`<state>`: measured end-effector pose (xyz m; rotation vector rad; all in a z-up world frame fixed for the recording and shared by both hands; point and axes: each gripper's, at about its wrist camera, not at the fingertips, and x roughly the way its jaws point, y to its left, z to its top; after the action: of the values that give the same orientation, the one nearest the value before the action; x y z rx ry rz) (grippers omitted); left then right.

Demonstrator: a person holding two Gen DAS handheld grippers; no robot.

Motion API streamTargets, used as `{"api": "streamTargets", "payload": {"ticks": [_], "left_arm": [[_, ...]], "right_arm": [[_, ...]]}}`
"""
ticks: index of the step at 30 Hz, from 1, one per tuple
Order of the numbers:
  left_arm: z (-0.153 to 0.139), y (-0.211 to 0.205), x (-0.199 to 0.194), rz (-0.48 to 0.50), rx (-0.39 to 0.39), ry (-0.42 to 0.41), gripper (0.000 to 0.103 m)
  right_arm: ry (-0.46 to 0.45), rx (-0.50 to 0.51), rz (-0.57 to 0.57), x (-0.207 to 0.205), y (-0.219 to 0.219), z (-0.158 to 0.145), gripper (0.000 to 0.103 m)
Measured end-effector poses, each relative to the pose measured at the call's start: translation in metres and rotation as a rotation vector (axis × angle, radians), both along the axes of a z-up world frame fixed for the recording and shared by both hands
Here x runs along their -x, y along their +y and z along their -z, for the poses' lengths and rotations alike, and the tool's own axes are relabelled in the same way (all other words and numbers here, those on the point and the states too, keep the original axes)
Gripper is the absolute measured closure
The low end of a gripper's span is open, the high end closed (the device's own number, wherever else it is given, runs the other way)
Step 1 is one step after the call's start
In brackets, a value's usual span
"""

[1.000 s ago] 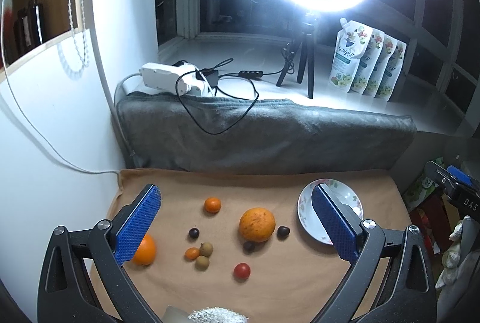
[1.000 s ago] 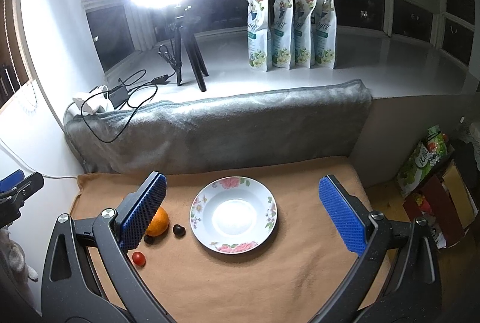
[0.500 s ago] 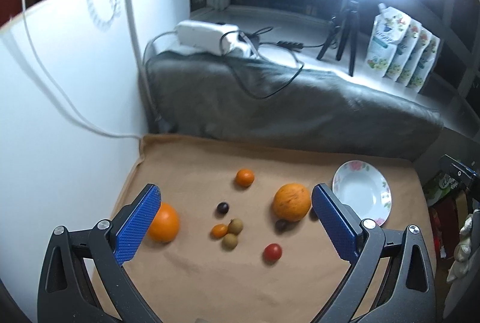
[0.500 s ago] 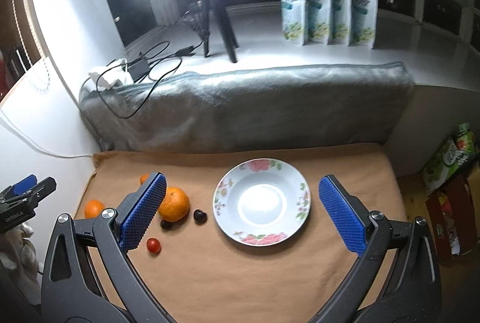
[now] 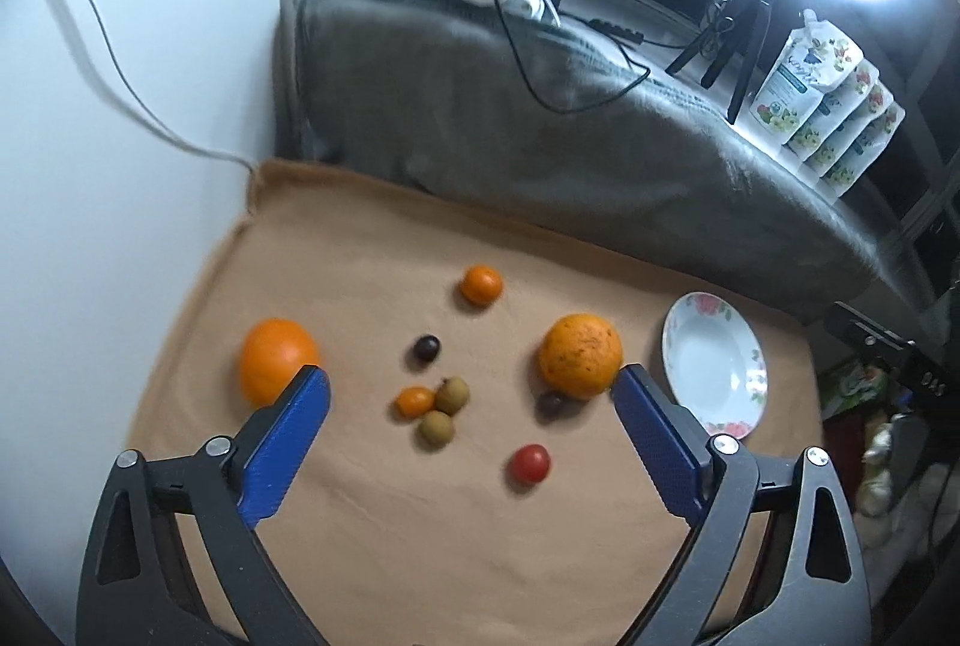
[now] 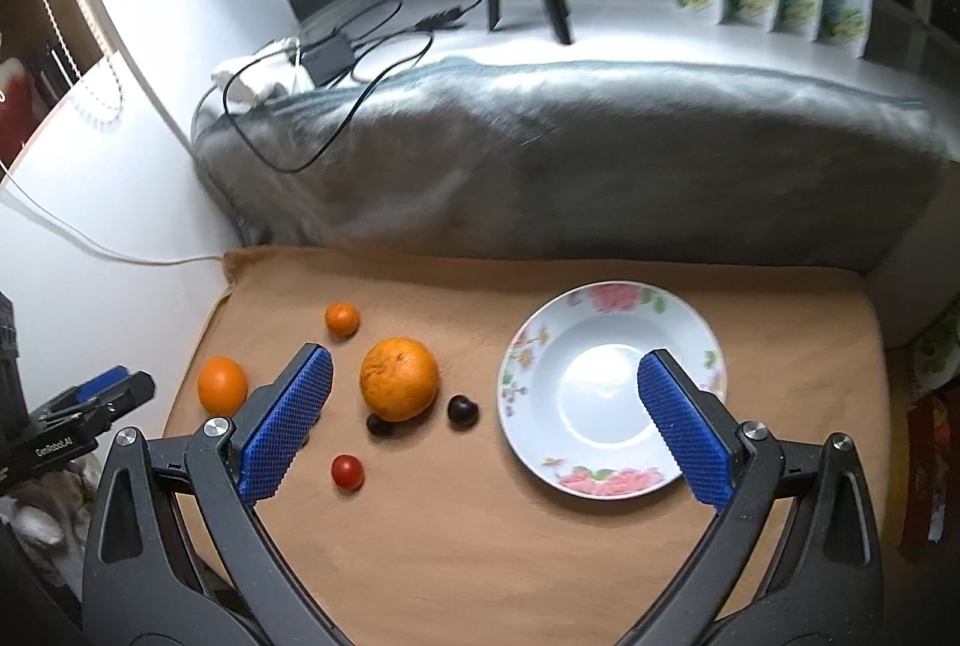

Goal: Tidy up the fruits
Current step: 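Move the right tool toward the large orange beside the plate, then close the right gripper around the large orange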

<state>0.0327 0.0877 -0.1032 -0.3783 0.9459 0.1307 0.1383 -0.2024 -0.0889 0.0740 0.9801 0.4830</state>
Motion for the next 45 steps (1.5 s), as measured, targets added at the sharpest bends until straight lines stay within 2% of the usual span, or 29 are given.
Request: {"api": "streamTargets", "payload": {"ticks": [4, 9, 14, 24, 28, 36, 42, 45], "left_arm": [[0.016, 0.000, -0.008, 0.012, 0.059, 0.026, 0.013], [0.038, -0.005, -0.020, 0.051, 0.136, 0.063, 0.014], [0.057, -0.013, -0.033, 0.088, 0.186, 0.101, 0.022], [0.090, -0.033, -0.057, 0.166, 0.257, 0.153, 0.032], [0.101, -0.038, -0.064, 0.186, 0.309, 0.166, 0.035], [0.119, -0.032, -0.073, 0.156, 0.396, 0.188, 0.038], [0.127, -0.028, -0.080, 0.158, 0.410, 0.208, 0.038], [0.127, -0.027, -0.083, 0.154, 0.424, 0.209, 0.044]], "right_arm": [[0.040, -0.003, -0.054, -0.012, 0.017, 0.013, 0.000], [0.124, -0.008, -0.129, -0.030, 0.041, 0.039, 0.000], [0.207, -0.008, -0.183, -0.044, 0.063, 0.063, 0.000], [0.345, -0.008, -0.262, -0.071, 0.096, 0.108, 0.006], [0.396, -0.017, -0.276, -0.078, 0.103, 0.122, 0.013], [0.454, -0.034, -0.283, -0.087, 0.113, 0.140, 0.014], [0.479, -0.023, -0.299, -0.088, 0.122, 0.149, 0.021], [0.479, -0.013, -0.310, -0.087, 0.127, 0.151, 0.022]]}}
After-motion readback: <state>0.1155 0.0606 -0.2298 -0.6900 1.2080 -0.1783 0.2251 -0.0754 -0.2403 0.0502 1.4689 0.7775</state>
